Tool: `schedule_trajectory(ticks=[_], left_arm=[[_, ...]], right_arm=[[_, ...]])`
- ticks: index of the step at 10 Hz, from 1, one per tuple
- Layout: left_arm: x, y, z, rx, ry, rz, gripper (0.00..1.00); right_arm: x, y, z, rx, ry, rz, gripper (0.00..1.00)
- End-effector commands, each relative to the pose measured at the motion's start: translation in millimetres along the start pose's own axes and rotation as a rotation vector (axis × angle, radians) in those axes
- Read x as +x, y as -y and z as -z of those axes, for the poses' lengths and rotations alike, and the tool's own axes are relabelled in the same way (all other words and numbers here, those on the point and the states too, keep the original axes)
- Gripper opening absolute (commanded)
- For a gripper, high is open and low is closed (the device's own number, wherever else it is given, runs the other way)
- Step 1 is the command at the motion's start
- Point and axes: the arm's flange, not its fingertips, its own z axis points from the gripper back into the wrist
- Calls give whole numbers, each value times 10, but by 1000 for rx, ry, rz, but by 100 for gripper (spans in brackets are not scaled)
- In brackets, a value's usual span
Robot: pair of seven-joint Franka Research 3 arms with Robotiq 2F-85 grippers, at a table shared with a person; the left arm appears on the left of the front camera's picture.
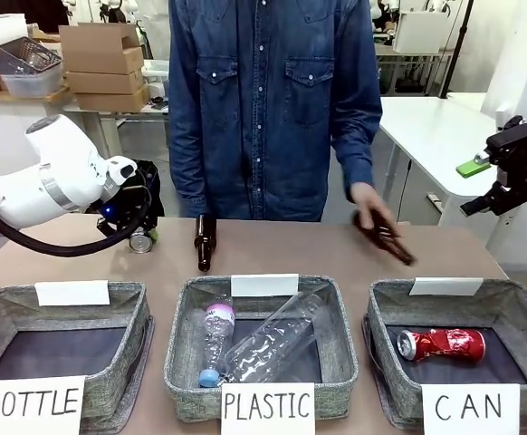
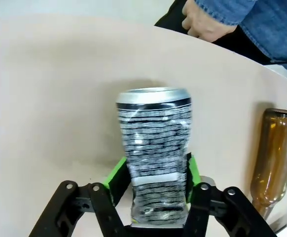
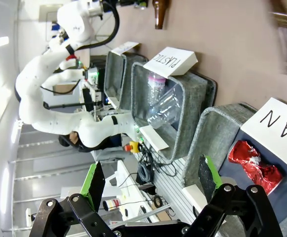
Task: Sort the can waste into the basket.
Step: Pick up the can waste from the table and place it in the right Fabric basket.
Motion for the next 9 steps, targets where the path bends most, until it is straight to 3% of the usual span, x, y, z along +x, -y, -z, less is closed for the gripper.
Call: schedule_trajectory(ticks=[1, 4, 6, 7, 9], left_arm=[[52, 28, 18, 15, -17, -12, 0], [43, 16, -18, 7, -13, -13, 0], [31, -29, -342, -98, -22, 14, 0], [-20, -101, -748, -149, -51, 94, 0], [-416, -496, -1977, -325, -62, 355, 0]], right_arm=[[12, -7, -47, 1, -11, -18, 100], [12, -7, -47, 1, -11, -18, 100], [12, -7, -47, 1, -11, -18, 100], [12, -7, -47, 1, -11, -18, 100], [12, -7, -47, 1, -11, -18, 100]])
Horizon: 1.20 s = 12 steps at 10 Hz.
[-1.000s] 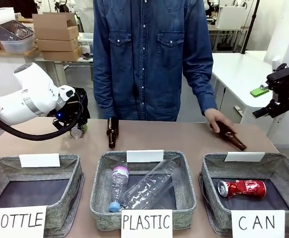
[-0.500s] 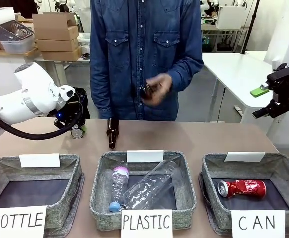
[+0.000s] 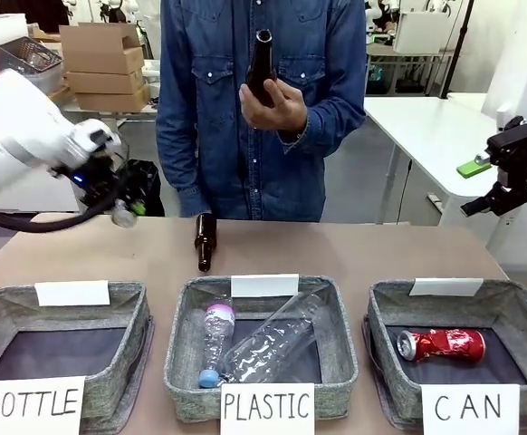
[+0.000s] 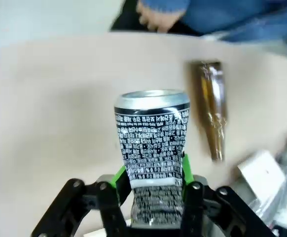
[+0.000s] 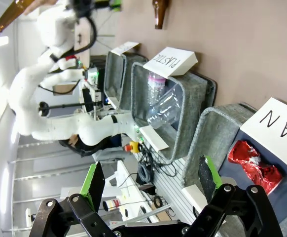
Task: Sort the can waste into the basket.
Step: Pick up the can waste from the table and place it in the right Fabric basket.
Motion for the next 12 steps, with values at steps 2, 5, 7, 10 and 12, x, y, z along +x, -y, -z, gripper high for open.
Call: schedule_trajectory(ticks=[2, 5, 7, 10, 12], left_arm=[[-1099, -215, -1505, -280, -102, 462, 0], [-1519, -161, -1831, -527, -127, 655, 0], [-1708, -89, -1986, -462, -62, 638, 0], [-1540, -295, -2033, -620, -71, 513, 41], [-1553, -716, -2619, -601, 47, 372, 41]], right_arm=[[9, -9, -40, 1, -12, -18, 100], [9, -9, -40, 1, -12, -18, 100], [9, -9, -40, 1, -12, -18, 100], [9, -9, -40, 1, -12, -18, 100], [9, -9, -40, 1, -12, -18, 100]])
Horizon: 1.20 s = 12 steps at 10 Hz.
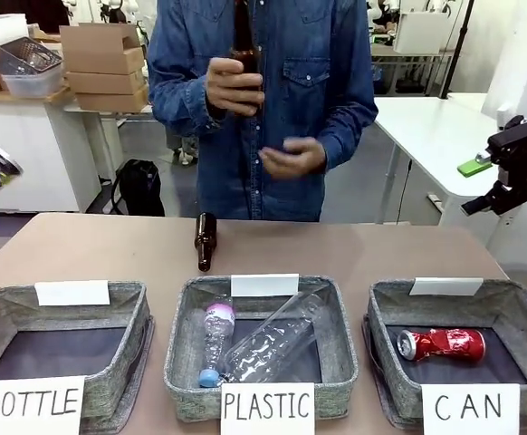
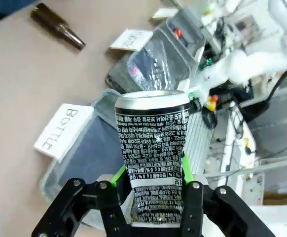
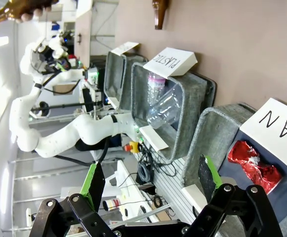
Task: Sort the can waste into the basket.
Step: Pick up the can waste from the table and place it in the right Fabric basket.
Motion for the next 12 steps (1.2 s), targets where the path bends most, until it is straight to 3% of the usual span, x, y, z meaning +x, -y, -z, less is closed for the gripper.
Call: schedule_trajectory(ticks=[1, 3, 5, 8, 12], left_arm=[[-162, 172, -910, 6, 181, -104, 41], [-572, 354, -1613, 54, 282, -173, 41], [-995, 362, -1931, -3, 345, -232, 41], [-1260, 327, -1891, -53, 401, -236, 41], [-1133, 379, -1708, -102, 387, -234, 41]], right_arm=[[-3, -8, -28, 1, -11, -18, 100], [-3, -8, -28, 1, -11, -18, 100], [-3, -8, -28, 1, -11, -18, 100], [-3, -8, -28, 1, -11, -18, 100], [-3, -8, -28, 1, -11, -18, 100]])
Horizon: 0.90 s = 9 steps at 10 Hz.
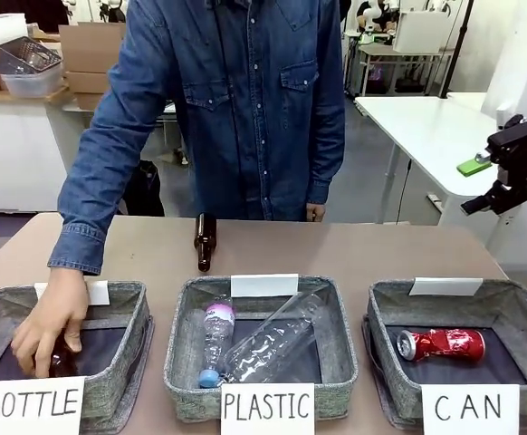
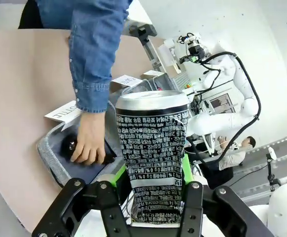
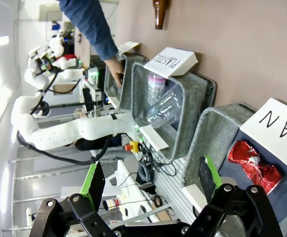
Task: Sort the can waste into the basket.
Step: Pick up the can waste from the table and place it in the right Fabric basket.
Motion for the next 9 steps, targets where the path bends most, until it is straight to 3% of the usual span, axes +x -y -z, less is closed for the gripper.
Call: schedule_trajectory(ticks=[1, 3, 5, 7, 9], left_arm=[[84, 211, 262, -115, 15, -77, 41], [94, 469, 1017, -153, -95, -21, 41], [80, 739, 1710, -133, -166, 16, 41], [-32, 1149, 2468, -211, -203, 67, 41], [-162, 1396, 3400, -278, -284, 95, 41]], right_arm=[[-5, -7, -27, 0, -8, -17, 100], [-5, -7, -27, 0, -8, -17, 100], [-5, -7, -27, 0, -8, -17, 100], [0, -4, 1, 0, -1, -1, 100], [-231, -77, -494, -77, 125, 5, 100]])
